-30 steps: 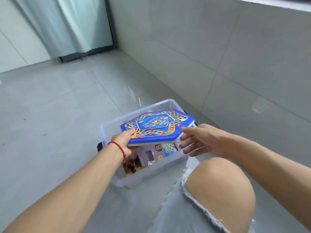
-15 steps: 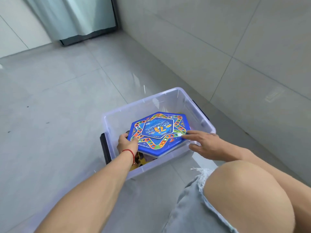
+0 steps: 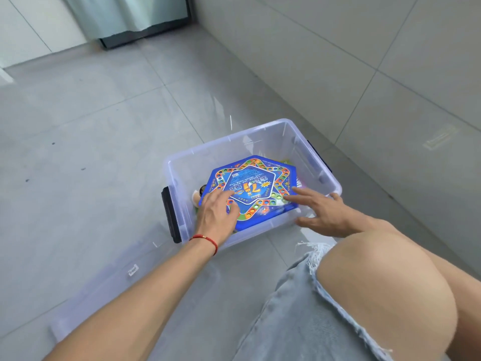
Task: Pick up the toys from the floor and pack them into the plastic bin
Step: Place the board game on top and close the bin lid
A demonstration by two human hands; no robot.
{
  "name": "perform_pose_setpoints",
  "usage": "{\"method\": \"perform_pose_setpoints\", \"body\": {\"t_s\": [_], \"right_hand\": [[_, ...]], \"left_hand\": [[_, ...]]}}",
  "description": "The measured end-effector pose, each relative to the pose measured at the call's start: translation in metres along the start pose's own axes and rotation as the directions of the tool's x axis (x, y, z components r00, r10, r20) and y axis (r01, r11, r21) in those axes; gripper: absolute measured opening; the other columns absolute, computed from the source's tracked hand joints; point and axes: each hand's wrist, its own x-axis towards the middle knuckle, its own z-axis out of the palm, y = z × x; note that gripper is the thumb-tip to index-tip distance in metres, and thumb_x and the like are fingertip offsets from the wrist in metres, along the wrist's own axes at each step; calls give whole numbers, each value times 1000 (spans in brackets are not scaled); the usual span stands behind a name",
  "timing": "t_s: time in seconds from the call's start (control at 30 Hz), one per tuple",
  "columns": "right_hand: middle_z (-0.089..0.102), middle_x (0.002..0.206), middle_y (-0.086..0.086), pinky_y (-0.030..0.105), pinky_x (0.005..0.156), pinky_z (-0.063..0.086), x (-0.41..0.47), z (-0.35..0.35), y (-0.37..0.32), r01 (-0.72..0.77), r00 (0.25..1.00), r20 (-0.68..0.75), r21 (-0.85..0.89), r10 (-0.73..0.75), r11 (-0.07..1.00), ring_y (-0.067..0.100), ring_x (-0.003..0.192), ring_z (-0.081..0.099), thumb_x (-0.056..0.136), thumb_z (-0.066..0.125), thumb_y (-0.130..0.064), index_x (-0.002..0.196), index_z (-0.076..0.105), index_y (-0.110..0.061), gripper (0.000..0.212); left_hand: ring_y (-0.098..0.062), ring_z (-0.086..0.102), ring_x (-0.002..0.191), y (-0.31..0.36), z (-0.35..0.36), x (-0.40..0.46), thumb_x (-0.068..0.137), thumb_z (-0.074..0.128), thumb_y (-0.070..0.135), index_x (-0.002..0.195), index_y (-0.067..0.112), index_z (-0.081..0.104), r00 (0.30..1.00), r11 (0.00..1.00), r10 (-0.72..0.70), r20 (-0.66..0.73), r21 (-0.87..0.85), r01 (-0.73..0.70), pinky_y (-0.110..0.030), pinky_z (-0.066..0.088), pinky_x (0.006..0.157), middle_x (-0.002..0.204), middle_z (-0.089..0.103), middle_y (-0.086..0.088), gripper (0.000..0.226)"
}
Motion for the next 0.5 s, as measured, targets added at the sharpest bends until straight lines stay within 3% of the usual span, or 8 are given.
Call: {"method": "perform_pose_setpoints", "body": {"t_s": [0.1, 0.23, 0.37, 0.5], "right_hand": [[40, 156, -15, 45, 119, 25, -7, -30, -8, 58, 998, -32, 26, -58, 998, 12, 142, 38, 95, 59, -40, 138, 51, -48, 44], [63, 128, -21, 35, 111, 39, -11, -89, -60, 131, 980, 148, 42, -136, 990, 5, 119, 59, 95, 59, -48, 124, 63, -48, 29], [66, 124, -20, 37, 108, 44, -16, -117, -158, 217, 940, 284, -72, -188, 974, 7, 115, 62, 90, 62, -54, 128, 61, -49, 38], [65, 119, -14, 39, 98, 48, -7, -69, -262, 314, 932, 269, -266, -243, 911, 18, 106, 61, 90, 58, -53, 123, 62, -46, 34]], "left_hand": [[-18, 54, 111, -9, -42, -26, 84, 56, 14, 112, 19, 66, 983, 995, 18, -184, -96, -36, -28, 40, 99, 115, 63, 2, 30], [-17, 57, 102, -50, -98, -71, 79, 58, 2, 103, 19, 66, 953, 999, 1, -304, -44, -16, -32, 47, 92, 106, 65, 6, 31], [-24, 56, 107, -117, -120, -122, 82, 59, 8, 110, 21, 63, 938, 969, -244, -245, -24, 245, -37, 46, 94, 110, 62, 0, 31], [-29, 50, 118, -179, -102, -163, 84, 60, 17, 133, 25, 50, 882, 881, -467, -61, 52, 470, -36, 42, 97, 126, 56, -8, 50]]}}
